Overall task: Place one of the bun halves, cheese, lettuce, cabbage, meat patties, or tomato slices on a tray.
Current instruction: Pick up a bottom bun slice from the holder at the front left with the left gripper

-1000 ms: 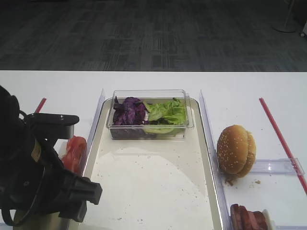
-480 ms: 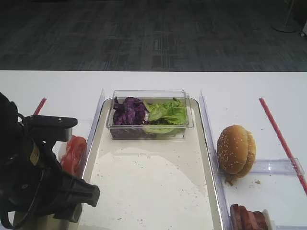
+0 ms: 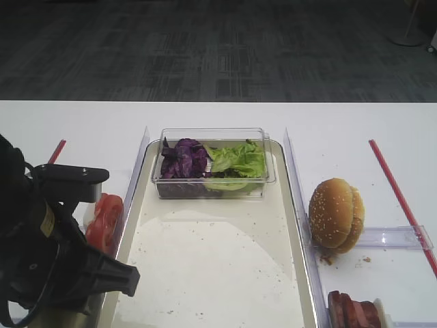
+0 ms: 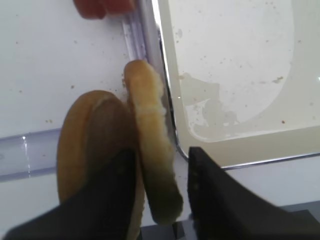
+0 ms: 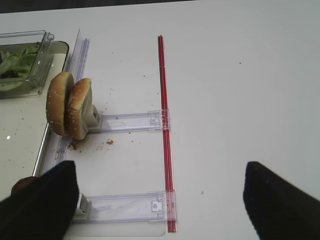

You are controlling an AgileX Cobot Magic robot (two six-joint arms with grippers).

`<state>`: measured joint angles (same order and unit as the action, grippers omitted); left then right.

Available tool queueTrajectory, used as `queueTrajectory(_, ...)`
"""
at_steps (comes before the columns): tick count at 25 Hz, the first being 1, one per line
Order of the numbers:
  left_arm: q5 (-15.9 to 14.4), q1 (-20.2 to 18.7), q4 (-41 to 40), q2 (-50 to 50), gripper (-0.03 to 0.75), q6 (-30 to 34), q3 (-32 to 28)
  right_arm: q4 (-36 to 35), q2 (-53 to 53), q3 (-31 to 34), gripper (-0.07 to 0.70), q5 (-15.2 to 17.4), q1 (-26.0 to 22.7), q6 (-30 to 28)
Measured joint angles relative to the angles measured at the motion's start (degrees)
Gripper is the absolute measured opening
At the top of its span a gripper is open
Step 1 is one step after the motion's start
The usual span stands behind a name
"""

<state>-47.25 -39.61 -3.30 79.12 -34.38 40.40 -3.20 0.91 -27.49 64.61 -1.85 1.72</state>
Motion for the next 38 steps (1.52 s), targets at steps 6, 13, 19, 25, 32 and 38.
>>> queueTrajectory(6,0.0,0.0,-0.7,0.0,0.147,0.0,0.0,0.0,0.0,0.0,0.678,0.0,0.0,0.0)
queueTrajectory(13,0.0,0.0,-1.1,0.0,0.083,0.0,0.0,0.0,0.0,0.0,0.678,0.0,0.0,0.0)
queueTrajectory(19,-0.1,0.0,-1.3,0.0,0.068,-0.1,0.0,0.0,0.0,0.0,0.678,0.0,0.0,0.0)
queueTrajectory(25,-1.1,0.0,-1.5,0.0,0.065,-0.1,0.4,0.0,0.0,0.0,0.678,0.0,0.0,0.0)
queueTrajectory(32,-4.5,0.0,-1.5,0.0,0.065,0.4,3.0,0.0,0.0,0.0,0.678,0.0,0.0,0.0)
queueTrajectory(38,-6.7,0.0,-2.2,0.0,0.063,0.6,5.5,0.0,0.0,0.0,0.678,0.0,0.0,0.0)
